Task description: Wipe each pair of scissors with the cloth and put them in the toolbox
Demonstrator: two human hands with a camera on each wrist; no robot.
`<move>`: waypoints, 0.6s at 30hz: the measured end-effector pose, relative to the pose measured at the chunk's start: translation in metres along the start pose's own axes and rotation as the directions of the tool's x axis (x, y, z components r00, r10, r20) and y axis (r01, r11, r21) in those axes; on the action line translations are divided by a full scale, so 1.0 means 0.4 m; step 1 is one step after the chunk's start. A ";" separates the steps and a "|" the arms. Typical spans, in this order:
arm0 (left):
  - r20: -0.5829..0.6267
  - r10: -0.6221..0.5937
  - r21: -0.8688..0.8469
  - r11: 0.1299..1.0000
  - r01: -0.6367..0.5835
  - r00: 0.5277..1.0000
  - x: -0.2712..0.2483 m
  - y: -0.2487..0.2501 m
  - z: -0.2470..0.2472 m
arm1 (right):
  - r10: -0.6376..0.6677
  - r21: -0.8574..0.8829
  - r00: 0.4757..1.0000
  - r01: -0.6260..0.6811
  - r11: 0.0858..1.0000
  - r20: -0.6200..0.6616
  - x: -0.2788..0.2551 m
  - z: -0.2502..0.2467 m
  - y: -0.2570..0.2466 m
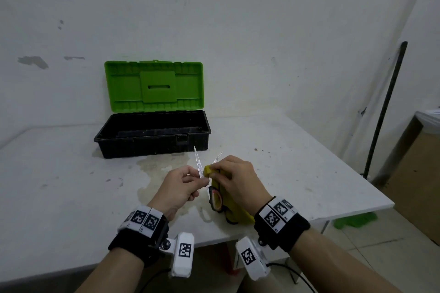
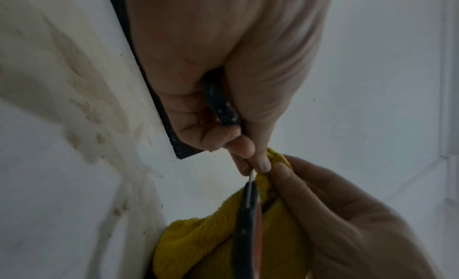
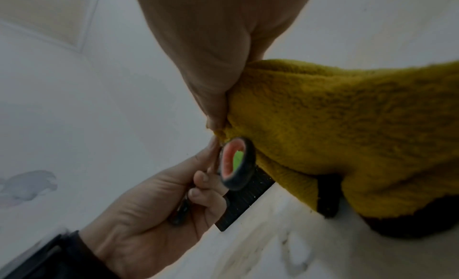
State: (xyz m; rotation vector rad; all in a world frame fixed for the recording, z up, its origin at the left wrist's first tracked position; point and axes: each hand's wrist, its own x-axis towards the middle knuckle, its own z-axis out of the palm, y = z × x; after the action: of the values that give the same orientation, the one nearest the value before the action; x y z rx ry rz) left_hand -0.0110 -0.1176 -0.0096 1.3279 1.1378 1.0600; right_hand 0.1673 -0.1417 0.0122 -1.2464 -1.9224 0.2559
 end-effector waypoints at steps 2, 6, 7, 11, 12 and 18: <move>0.007 0.018 0.015 1.000 -0.018 1.000 -0.004 0.002 0.001 | 0.064 -0.059 0.998 -0.065 0.996 -0.012 0.008 -0.001 0.001; 0.007 0.025 0.016 1.000 -0.025 1.000 -0.004 0.002 0.007 | 0.095 -0.076 0.994 -0.098 0.992 -0.045 0.011 0.001 0.000; 0.010 0.023 0.017 1.000 -0.024 1.000 -0.003 0.002 0.008 | 0.081 -0.071 0.996 -0.084 0.994 -0.041 0.009 0.004 0.001; 0.021 0.029 0.040 0.999 -0.030 0.999 -0.005 0.001 0.012 | 0.026 -0.074 0.997 -0.032 0.997 -0.077 0.001 0.019 0.007; 0.021 0.029 0.041 0.999 -0.030 0.999 -0.004 0.000 0.013 | 0.017 -0.052 0.995 -0.023 0.998 -0.098 0.000 0.022 0.008; 0.032 0.027 0.065 0.997 -0.029 0.999 -0.007 0.000 0.011 | -0.020 -0.066 0.999 0.018 0.998 -0.035 -0.010 0.016 0.011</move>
State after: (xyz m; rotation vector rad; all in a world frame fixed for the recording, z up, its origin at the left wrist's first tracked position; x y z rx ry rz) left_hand -0.0070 -0.1209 -0.0100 1.4102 1.1424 1.0263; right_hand 0.1666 -0.1413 0.0035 -1.2661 -1.9245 0.1609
